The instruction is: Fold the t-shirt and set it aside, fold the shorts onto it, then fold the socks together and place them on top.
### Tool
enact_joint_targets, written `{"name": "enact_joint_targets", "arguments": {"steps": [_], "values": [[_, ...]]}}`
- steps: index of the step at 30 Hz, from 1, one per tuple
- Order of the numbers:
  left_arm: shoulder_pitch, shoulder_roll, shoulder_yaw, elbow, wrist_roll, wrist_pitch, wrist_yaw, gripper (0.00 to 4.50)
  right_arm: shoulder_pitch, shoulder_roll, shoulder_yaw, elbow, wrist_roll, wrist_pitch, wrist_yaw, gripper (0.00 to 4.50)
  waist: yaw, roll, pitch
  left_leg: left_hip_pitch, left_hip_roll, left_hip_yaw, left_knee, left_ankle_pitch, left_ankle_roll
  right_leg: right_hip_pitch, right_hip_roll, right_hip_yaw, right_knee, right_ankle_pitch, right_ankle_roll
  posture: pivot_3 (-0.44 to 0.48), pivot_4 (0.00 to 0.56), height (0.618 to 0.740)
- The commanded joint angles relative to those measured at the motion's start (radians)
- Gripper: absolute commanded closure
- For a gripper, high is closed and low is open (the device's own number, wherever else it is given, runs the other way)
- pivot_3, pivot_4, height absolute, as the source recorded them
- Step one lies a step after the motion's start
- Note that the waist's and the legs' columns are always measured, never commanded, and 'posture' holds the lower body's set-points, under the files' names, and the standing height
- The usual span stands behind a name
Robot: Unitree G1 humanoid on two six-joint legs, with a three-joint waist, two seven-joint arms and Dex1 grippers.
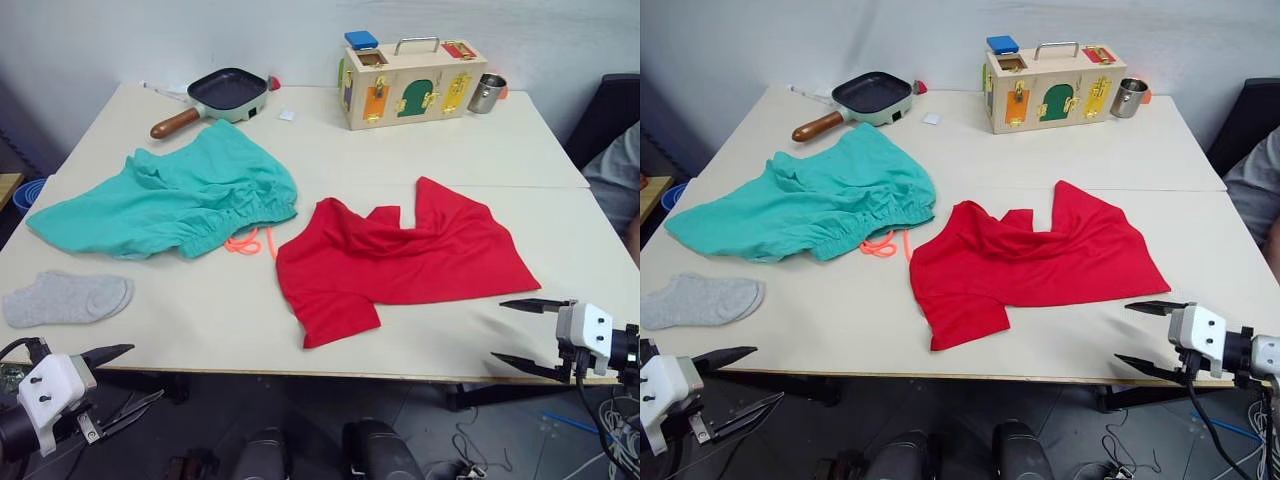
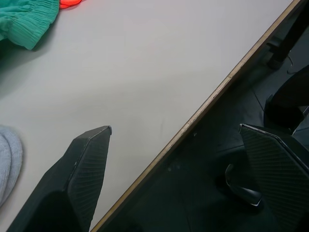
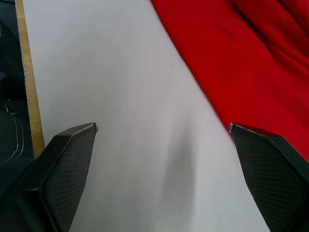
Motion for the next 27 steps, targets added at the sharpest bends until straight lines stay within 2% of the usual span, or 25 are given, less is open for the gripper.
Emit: {"name": "enact_joint_targets", "arguments": {"steps": [1, 7, 10, 15, 19, 22, 27], "values": [[-0.004, -0.004, 0.014, -0.026, 0.007, -0.019, 0.015, 0.07, -0.002, 0.008, -0.007, -0.012, 0.016, 0.003, 0.0, 0.0, 0.0, 0.0, 0.0, 0.0, 0.0, 0.0, 0.0, 0.0, 0.0, 0.0, 0.0, 0.0, 0.0, 0.0, 0.0, 0.0, 0.15, 0.74], [-0.021, 0.012, 0.001, -0.058, -0.014, 0.024, 0.021, 0.07, 0.017, 0.01, -0.016, -0.033, 0.025, 0.015, -0.004, 0.0, 0.0, 0.0, 0.0, 0.0, 0.0, 0.0, 0.0, 0.0, 0.0, 0.0, 0.0, 0.0, 0.0, 0.0, 0.0, 0.0, 0.15, 0.74], [-0.052, 0.028, -0.047, -0.151, -0.057, 0.099, 0.033, 0.07, 0.029, -0.001, -0.047, -0.023, 0.035, 0.025, -0.016, 0.0, 0.001, 0.0, 0.0, 0.0, 0.0, 0.0, 0.0, 0.0, 0.0, 0.0, 0.0, 0.0, 0.0, 0.0, 0.0, 0.0, 0.15, 0.74], [-0.148, 0.089, -0.225, -0.357, -0.093, 0.254, 0.077, 0.07, 0.062, -0.042, -0.138, 0.096, 0.019, -0.015, -0.039, 0.0, 0.004, 0.001, 0.0, -0.001, 0.0, 0.0, 0.001, 0.0, 0.0, 0.001, -0.001, 0.0, 0.0, 0.0, 0.0, 0.0, 0.15, 0.74], [-0.318, 0.066, -0.411, -0.424, -0.113, 0.373, 0.183, 0.07, 0.09, -0.073, -0.192, 0.223, -0.01, -0.092, -0.053, 0.0, 0.002, 0.005, -0.003, -0.001, 0.0, 0.0, 0.0, 0.0, 0.0, 0.001, -0.001, 0.0, -0.001, 0.0, 0.0, 0.0, 0.15, 0.74], [-0.458, 0.037, -0.549, -0.405, -0.072, 0.411, 0.232, 0.07, 0.084, -0.083, -0.197, 0.279, -0.02, -0.13, -0.058, 0.0, -0.001, 0.006, -0.003, 0.0, 0.0, 0.0, 0.0, 0.001, 0.0, 0.002, 0.0, 0.0, 0.0, 0.0, 0.0, 0.0, 0.15, 0.74], [-0.673, -0.006, -0.741, -0.292, 0.016, 0.475, 0.282, 0.07, 0.007, -0.074, -0.147, 0.211, -0.005, -0.07, -0.05, 0.0, -0.008, 0.008, -0.004, 0.001, 0.0, 0.004, 0.0, 0.002, -0.001, 0.005, 0.001, 0.001, 0.002, 0.001, 0.001, 0.0, 0.15, 0.74]]}}
